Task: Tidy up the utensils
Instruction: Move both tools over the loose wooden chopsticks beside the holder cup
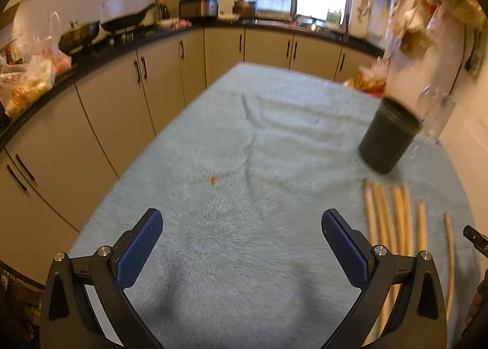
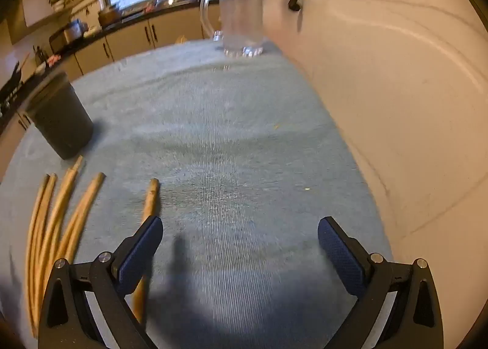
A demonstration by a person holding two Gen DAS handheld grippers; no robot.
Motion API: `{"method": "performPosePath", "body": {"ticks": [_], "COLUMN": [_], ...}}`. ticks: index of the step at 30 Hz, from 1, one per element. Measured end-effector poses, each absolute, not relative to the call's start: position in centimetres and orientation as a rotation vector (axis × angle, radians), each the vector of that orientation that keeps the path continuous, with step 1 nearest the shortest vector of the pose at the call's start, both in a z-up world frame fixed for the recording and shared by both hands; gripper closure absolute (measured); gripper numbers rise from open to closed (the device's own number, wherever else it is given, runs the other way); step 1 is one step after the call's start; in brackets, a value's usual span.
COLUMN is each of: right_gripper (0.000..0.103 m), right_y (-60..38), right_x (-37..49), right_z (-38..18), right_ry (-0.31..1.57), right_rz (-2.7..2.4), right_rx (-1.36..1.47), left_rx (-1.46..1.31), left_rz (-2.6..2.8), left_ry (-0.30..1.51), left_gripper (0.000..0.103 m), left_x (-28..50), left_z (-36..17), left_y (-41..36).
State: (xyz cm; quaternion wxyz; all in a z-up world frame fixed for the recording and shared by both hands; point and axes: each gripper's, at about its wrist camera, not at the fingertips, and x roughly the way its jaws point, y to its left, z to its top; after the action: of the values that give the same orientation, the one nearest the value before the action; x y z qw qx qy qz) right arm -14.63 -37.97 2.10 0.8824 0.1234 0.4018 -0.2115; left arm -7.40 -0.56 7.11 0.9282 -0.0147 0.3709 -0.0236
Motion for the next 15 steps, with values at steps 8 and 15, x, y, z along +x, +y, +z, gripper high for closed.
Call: {"method": "performPosePath", "body": {"ticks": [8,15], "right_gripper": [0.000,0.000], "right_y": [-34.3,-30.8], "right_x": [-20.4,-23.9], "right_z": [6.3,9.9], "right_ry": [0.669,0.502], "right_rz": [-0.422,-0.435], "right_rx": [0.291,0.211], "left_rx": [-0.020,-0.038], "left_rz": [-0.051,-0.045], "left_ry": [0.628,0.526], "left_gripper": [0.000,0.000], "left_x": [-12.5,-16.0], "left_z": [11.7,14.5], "left_y": [-1.2,-0.6]}}
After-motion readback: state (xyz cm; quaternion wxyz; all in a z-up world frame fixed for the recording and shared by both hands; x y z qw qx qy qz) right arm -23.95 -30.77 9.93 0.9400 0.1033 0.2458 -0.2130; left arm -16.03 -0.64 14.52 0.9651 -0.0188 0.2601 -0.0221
